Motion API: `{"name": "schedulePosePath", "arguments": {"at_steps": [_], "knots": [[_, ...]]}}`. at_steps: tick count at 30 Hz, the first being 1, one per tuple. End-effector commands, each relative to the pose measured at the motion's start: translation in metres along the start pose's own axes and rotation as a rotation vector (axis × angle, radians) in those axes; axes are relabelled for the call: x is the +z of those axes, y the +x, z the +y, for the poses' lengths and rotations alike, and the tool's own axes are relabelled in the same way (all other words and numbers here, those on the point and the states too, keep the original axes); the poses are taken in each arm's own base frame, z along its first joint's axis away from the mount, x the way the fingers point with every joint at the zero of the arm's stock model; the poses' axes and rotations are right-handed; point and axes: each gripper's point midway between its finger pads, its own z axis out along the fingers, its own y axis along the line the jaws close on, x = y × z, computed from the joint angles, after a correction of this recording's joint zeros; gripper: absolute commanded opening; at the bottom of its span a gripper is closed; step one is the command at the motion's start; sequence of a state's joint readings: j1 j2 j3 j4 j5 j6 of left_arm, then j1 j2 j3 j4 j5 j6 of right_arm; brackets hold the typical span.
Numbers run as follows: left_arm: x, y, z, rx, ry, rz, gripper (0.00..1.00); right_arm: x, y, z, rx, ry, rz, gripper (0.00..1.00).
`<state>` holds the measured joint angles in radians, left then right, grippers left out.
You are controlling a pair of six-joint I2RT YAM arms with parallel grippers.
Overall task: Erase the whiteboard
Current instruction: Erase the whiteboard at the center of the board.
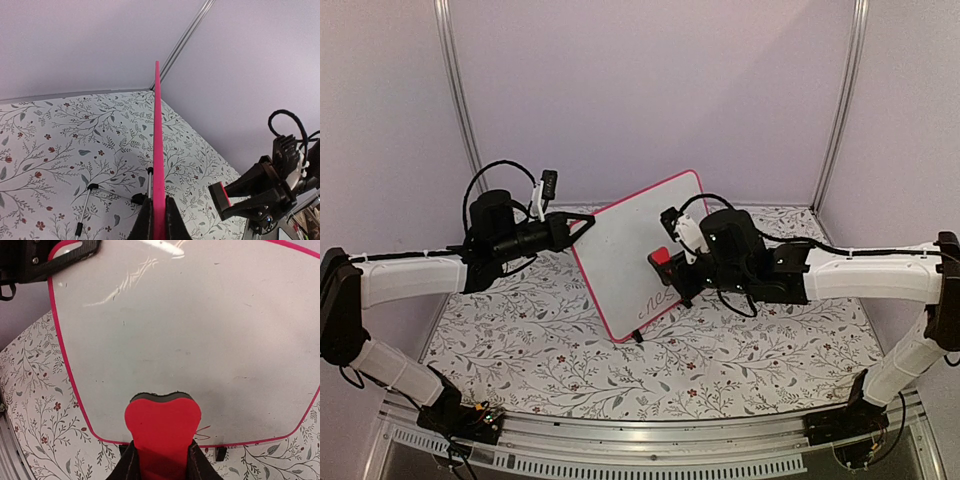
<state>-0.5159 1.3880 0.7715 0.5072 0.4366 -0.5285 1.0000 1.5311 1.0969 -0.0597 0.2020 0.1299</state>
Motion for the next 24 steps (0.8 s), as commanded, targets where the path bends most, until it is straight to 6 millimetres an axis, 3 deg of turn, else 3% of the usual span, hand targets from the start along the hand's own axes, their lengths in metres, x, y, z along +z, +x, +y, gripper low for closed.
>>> {"name": "schedulePosePath", "arguments": {"at_steps": [1,5,10,14,18,24], "knots": [[0.002,-0.014,-0.018,0.021,0.056,-0.031,0.0,0.01,0.029,0.024,-0.058,-0.026,0.044,0.27],[0.002,-0.016,-0.018,0.023,0.054,-0.034,0.0,0.017,0.038,0.041,-0.129,-0.036,0.058,0.27],[-0.001,-0.018,-0.02,0.027,0.053,-0.044,0.0,0.02,0.059,0.036,-0.129,-0.009,0.095,0.27],[0.001,-0.017,-0.019,0.024,0.056,-0.037,0.0,0.037,0.081,0.039,-0.16,0.026,0.156,0.26],[0.001,-0.017,-0.019,0.022,0.056,-0.038,0.0,0.047,0.093,0.048,-0.18,0.016,0.177,0.26],[0.001,-0.016,-0.019,0.021,0.053,-0.037,0.0,0.06,0.111,0.042,-0.193,0.061,0.21,0.26]]}}
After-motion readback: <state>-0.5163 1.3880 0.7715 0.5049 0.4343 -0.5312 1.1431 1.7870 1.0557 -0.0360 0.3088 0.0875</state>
